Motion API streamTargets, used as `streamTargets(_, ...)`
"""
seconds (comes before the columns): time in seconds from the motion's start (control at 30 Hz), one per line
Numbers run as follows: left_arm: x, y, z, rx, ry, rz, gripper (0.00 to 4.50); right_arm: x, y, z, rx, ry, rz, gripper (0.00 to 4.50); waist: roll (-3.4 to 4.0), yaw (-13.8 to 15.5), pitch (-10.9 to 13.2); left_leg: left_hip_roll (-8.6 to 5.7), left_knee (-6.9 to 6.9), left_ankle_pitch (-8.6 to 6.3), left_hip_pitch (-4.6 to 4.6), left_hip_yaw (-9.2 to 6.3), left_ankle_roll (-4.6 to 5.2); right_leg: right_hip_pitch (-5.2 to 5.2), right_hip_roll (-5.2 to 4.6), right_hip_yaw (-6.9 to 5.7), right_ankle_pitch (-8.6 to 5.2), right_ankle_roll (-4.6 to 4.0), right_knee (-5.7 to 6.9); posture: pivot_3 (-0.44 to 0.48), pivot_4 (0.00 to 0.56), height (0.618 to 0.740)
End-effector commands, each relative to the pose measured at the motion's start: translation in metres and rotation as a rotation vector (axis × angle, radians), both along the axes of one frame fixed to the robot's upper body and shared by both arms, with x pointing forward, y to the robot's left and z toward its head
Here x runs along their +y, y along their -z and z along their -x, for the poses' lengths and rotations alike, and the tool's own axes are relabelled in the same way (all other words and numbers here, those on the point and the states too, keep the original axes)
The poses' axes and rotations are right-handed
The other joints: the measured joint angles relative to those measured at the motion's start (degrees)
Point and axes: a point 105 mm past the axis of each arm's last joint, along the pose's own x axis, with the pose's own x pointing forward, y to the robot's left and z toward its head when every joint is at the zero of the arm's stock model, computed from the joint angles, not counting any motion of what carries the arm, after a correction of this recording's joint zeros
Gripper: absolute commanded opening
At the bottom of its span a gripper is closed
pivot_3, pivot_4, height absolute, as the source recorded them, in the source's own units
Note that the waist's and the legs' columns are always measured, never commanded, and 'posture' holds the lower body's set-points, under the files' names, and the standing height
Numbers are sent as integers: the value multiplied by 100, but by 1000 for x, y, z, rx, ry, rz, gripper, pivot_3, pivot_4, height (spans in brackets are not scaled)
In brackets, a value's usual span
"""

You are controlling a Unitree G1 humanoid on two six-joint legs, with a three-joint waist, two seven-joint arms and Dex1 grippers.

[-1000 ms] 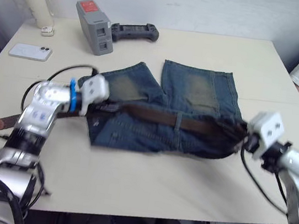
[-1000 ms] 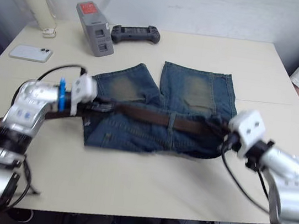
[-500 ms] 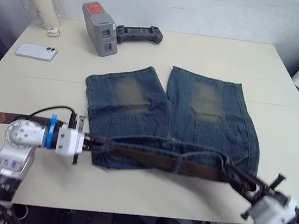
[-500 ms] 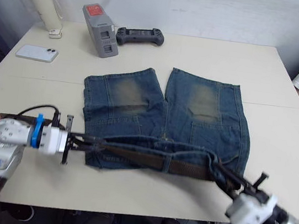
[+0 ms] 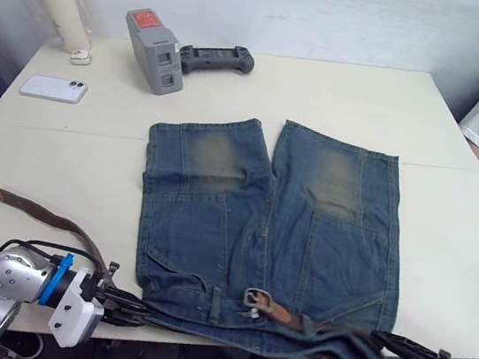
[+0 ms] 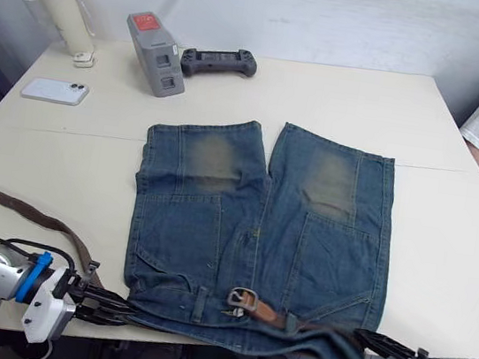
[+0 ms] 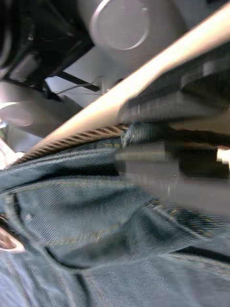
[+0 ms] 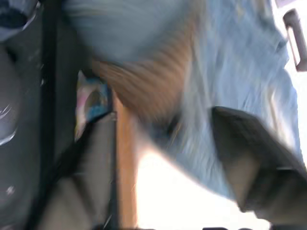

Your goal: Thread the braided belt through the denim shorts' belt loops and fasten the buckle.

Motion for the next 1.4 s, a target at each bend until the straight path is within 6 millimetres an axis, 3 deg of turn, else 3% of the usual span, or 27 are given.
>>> streamTargets(0.03,16,2,-4,28,-74,-3,2707,-20,-3,11,-2,45,31,4500,21,-14,-12,0,-15,-1,24,0,-1,24,0,-1,0,0,-15,0,150,740)
streamTargets(0.17,22,-6,-1,126,-152,88,4284,-36,-3,19,21,109,38,4500,29,-73,-16,1,-22,-4,24,0,-4,22,-1,-2,-2,-4,-15,0,150,740)
streamTargets(0.2,24,-7,2,155,-160,97,4446,-38,-2,20,25,120,37,4500,27,-107,-17,2,-23,-3,24,-1,-5,22,0,-4,-3,-5,-15,0,150,740)
streamTargets(0.33,35,-7,11,193,-182,77,4446,-44,-3,20,24,155,29,4500,27,-141,-18,3,-25,-3,24,1,-5,21,0,-4,-5,-6,-15,0,150,740)
streamTargets(0.47,83,-14,25,276,-367,22,4446,-53,-1,14,25,247,-8,4500,18,-210,-21,6,-26,-9,24,1,-13,17,1,-4,-13,-11,-15,0,150,740)
streamTargets(0.57,111,-44,-11,260,-670,187,4446,-50,-19,-10,-62,307,-100,4500,11,-255,-16,9,-27,-13,23,-2,-16,17,2,-11,-22,-14,-13,0,150,740)
streamTargets(0.67,116,-65,-33,232,-755,301,4446,-35,-38,-29,-85,314,-219,4500,11,-225,-15,8,-16,-32,21,-21,17,28,-2,-21,-21,-12,-11,0,150,740)
streamTargets(0.8,101,-88,-55,198,-743,412,4446,-15,-67,-50,-116,303,-342,4500,13,-189,-14,7,-20,-35,18,-36,16,26,-2,-19,-21,-11,-9,0,150,740)
streamTargets(0.97,53,-105,-80,196,-619,490,4446,13,-123,-87,-180,295,-477,4500,8,-113,-12,11,-17,-34,10,-17,7,19,6,-22,-21,-11,-9,0,150,740)
streamTargets(1.07,5,-105,-90,212,-509,437,4446,42,-119,-98,68,317,-527,4500,9,-81,-11,11,-7,-33,6,-14,7,14,6,-15,-20,-8,0,0,150,740)
streamTargets(1.17,-30,-108,-99,271,-446,410,4446,67,-116,-101,287,350,-581,4500,4,37,-10,11,-3,-31,-7,-20,4,8,10,-21,-20,-8,-2,0,150,740)
streamTargets(1.27,-47,-98,-106,305,-399,256,4446,72,-103,-101,496,434,-567,4500,1,81,-9,11,10,-24,-20,-17,-9,0,12,-20,-19,-7,-5,0,150,740)
streamTargets(1.4,-60,-95,-137,315,-486,193,4446,69,-93,-110,605,513,-535,4500,-3,128,-6,9,33,-29,-35,-14,1,-4,12,-20,-15,1,-9,0,150,740)
